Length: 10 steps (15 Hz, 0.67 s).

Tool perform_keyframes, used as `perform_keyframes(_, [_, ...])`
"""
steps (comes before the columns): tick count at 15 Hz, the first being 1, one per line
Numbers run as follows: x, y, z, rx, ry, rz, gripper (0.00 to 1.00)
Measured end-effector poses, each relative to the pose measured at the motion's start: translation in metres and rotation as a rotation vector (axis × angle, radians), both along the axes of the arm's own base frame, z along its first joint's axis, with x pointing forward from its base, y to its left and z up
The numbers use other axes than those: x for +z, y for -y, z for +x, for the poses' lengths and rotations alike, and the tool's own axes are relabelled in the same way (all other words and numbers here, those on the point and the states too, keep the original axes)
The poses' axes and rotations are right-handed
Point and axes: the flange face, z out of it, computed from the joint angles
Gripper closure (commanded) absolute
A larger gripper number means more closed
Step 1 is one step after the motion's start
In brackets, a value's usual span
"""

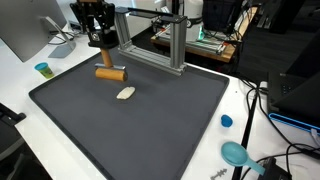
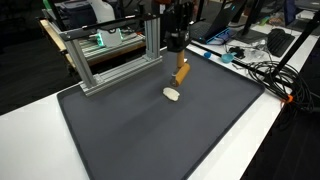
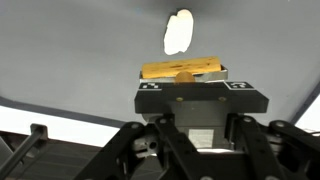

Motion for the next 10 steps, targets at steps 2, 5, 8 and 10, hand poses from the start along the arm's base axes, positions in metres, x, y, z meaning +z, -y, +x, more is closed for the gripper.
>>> perform_keyframes(2, [0.007, -0.008, 0.005, 0.105, 0.005, -0.022, 0.78])
perform_keyframes(5, [0.005, -0.013, 0.013, 0.255, -0.006, -0.070, 0.53])
perform_keyframes(8, [-0.008, -0.014, 0.021, 0.313, -0.022, -0.086, 0.78])
perform_keyframes(10, [-0.011, -0.014, 0.023, 0.317, -0.025, -0.087, 0.78])
